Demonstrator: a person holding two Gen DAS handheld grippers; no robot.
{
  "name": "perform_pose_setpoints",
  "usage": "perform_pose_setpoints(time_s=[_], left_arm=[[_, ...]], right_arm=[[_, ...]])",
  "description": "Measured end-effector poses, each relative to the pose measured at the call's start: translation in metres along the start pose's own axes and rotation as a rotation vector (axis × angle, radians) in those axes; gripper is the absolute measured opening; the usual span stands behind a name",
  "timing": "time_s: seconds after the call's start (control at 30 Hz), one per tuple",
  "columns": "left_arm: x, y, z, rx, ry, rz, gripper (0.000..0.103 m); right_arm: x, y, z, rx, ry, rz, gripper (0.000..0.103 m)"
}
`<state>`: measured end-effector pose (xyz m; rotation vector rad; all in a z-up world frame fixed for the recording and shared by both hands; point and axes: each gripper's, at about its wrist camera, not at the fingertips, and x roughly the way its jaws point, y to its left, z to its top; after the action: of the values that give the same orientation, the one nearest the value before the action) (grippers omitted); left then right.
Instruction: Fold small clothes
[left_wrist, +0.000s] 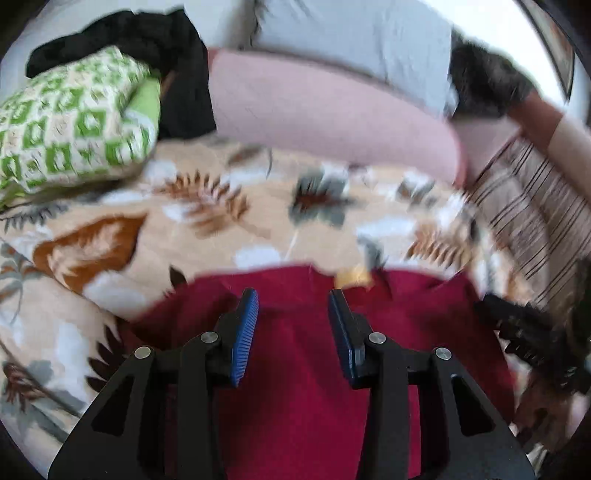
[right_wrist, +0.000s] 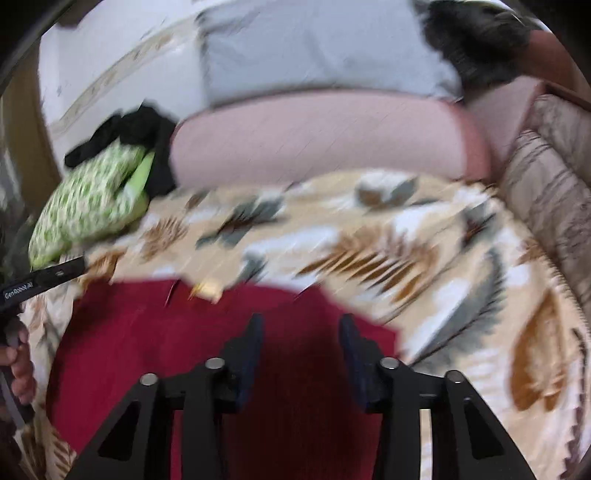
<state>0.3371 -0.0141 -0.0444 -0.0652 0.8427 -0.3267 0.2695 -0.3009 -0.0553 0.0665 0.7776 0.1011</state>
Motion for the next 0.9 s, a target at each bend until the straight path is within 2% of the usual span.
perform_pose_setpoints(time_s=[0.07, 0.1, 0.13, 0.17, 0.3, 0.4, 0.47, 0.53, 0.6, 0.67, 0.73, 0.8, 0.9], left_arm=[[0.027, 0.012, -0.006, -0.039, 0.057, 0.108, 0.038], [0.036, 0.019, -0.009, -0.063, 0.085, 0.121, 0.037], [0.046, 0.031, -0.013, -0.109, 0.104, 0.093, 0.037], [0.045, 0.034, -0.015, -0.126, 0.076, 0.072, 0.037], [0.052, 0.034, -0.015, -0.096, 0.054, 0.084, 0.037], [0.054, 0.037, -0.016, -0.13, 0.039, 0.05, 0.037], [0.054, 0.038, -0.013, -0.137, 0.042, 0.035, 0.037], [0.051, 0.036, -0.005, -0.14, 0.086, 0.007, 0.037], [0.035, 0.042, -0.001, -0.18, 0.136, -0.029, 0.037], [0.007, 0.051, -0.004, -0.241, 0.137, -0.045, 0.037], [-0.032, 0.06, -0.017, -0.283, 0.1, -0.04, 0.039], [-0.069, 0.064, -0.04, -0.305, 0.078, -0.044, 0.055], [-0.105, 0.059, -0.077, -0.331, 0.087, -0.049, 0.057]], right_arm=[[0.024, -0.005, 0.001, 0.035, 0.044, 0.016, 0.038], [0.04, -0.011, 0.001, 0.059, 0.085, 0.026, 0.038], [0.057, -0.018, 0.0, 0.083, 0.145, 0.045, 0.038], [0.067, -0.022, -0.003, 0.09, 0.172, 0.047, 0.036], [0.077, -0.017, -0.013, 0.01, 0.11, 0.04, 0.036], [0.081, -0.019, -0.014, 0.016, 0.099, 0.043, 0.036], [0.083, -0.02, -0.014, 0.019, 0.099, 0.051, 0.036], [0.082, -0.019, -0.011, 0.018, 0.107, 0.05, 0.036], [0.077, -0.017, -0.003, 0.015, 0.134, 0.056, 0.039], [0.06, -0.016, 0.003, 0.056, 0.188, 0.069, 0.039], [0.024, -0.012, 0.001, 0.085, 0.16, 0.078, 0.039], [-0.012, -0.001, -0.011, 0.079, 0.121, 0.055, 0.039], [-0.057, 0.019, -0.042, 0.078, 0.103, 0.086, 0.04]])
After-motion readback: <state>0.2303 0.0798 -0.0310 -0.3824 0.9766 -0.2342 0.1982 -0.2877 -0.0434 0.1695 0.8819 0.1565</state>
